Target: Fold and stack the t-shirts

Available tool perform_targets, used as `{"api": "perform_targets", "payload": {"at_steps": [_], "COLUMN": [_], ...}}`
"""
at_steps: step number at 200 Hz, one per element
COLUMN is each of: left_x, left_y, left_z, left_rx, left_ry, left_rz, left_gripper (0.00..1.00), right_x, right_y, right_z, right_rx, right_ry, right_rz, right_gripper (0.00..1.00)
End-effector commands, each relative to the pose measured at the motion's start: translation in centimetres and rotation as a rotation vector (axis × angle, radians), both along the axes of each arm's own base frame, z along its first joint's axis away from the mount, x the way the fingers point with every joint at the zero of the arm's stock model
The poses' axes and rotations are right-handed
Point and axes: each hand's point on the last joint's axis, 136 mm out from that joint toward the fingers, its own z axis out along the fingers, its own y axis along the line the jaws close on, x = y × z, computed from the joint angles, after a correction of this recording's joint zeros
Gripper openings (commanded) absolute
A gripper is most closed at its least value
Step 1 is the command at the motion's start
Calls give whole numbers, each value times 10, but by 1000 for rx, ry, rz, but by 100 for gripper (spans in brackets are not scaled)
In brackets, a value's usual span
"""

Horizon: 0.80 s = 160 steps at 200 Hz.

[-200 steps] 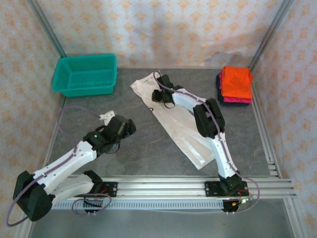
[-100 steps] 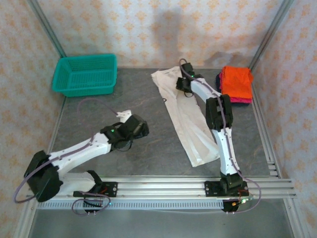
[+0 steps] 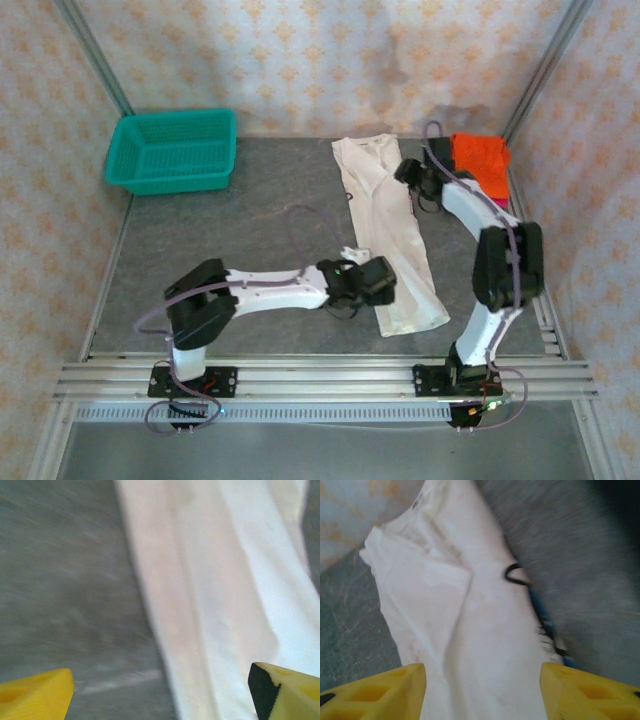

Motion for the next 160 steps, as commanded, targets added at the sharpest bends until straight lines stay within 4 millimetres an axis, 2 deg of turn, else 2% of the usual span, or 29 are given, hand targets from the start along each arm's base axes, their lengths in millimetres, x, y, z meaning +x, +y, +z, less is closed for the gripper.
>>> {"api": "perform_targets", "payload": {"at_steps": [1, 26, 64, 94, 105, 135, 160], "left_x": [-16, -26, -31, -32, -31, -25, -15], "left_y": [-45, -55, -63, -63, -61, -41, -2], "left_z": [-9, -20, -29, -36, -33, -31, -28], "left_rx": [-112, -107, -130, -113, -104, -34, 35], "left_ry": [82, 106, 130, 146, 138, 112, 80], "left_rz": [-39, -43, -36, -28, -25, -9, 33], "left_gripper": [89, 83, 68, 43, 29, 0, 0], "right_x": [-22, -54, -71, -72, -73, -78, -91], "right_y": [-20, -35, -43, -42, -42, -39, -34], "right_z": [7, 6, 0, -1, 1, 13, 22], "right_rx": [48, 33, 19, 26, 26, 47, 68], "right_ry": [-52, -52, -30, -29, -30, -49, -59], "right_rz": [-53, -63, -64, -58, -57, -45, -27], "right_gripper": [62, 62, 62, 62, 62, 62, 62]}}
